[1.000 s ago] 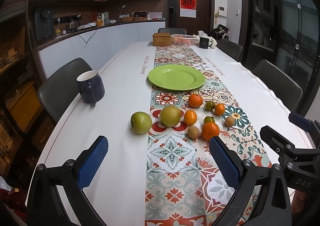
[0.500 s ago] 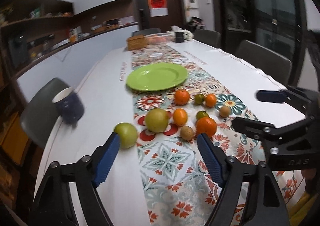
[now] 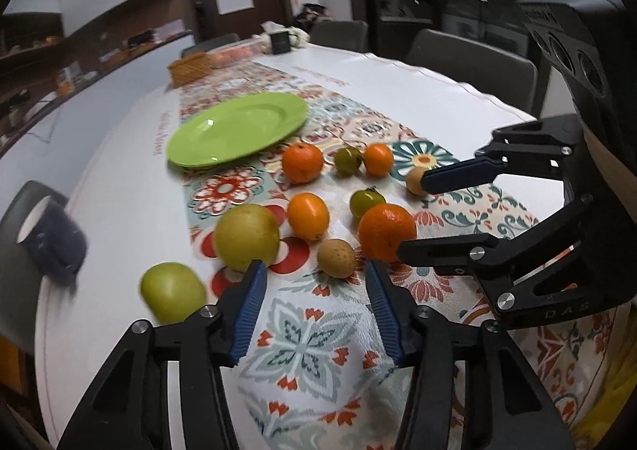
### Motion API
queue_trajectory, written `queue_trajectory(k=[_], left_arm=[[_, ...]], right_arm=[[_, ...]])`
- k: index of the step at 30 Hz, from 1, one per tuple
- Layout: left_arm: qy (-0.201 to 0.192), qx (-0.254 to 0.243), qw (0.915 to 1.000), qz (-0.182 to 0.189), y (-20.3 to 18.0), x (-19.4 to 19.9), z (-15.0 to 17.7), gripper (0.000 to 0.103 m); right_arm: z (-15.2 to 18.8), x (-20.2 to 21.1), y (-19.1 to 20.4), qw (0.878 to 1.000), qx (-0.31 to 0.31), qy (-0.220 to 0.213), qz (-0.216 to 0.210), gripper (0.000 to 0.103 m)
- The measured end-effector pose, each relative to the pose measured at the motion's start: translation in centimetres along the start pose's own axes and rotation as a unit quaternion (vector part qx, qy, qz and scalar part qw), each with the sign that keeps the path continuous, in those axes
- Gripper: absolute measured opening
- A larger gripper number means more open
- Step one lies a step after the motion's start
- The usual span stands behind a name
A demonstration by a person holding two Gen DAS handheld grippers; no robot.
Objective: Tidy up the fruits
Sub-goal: 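Move the left tool toward a small brown fruit while the right tool approaches a tangerine, then grasp the small brown fruit with the left tool while the right tool grasps the tangerine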
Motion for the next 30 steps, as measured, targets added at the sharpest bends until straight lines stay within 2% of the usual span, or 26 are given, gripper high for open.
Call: queue_trajectory(k=[7,15,22,30], left_arm=[[0.021,-0.021,0.9989,0.037,-0.5,-2.2,-0.4,0.046],[0.038,-0.015,0.9977,0.055,-0.4,-3.6,-0.6,0.041],[0.054,0.010,0.9961,0.069,-0.6,-4.5,-0.5,0.027],[0.050,0.069,0.9950,0.053,0.1,-3.1,-0.7,0.027]], right_arm=[[-0.1,-1.4,0.1,1.000,0.018,0.014,-0.020,0.052],[-0.4,-2.3,0.0,0.999,0.028,0.020,-0.037,0.044],[-0.3,-2.7,-0.7,0.998,0.004,0.025,-0.050,0.041],[-0.1,-1.9,-1.0,0.998,-0.022,0.014,-0.053,0.040]])
Point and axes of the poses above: each gripper's, at about its wrist camera, not at the fingertips, and x roughly against the way its jaws point, y to its left, z to its underside, the point moved 7 cm from there along -x, roughly the way its jaws point, and after that the axes turned 6 degrees about y, right-handed, at the moved point
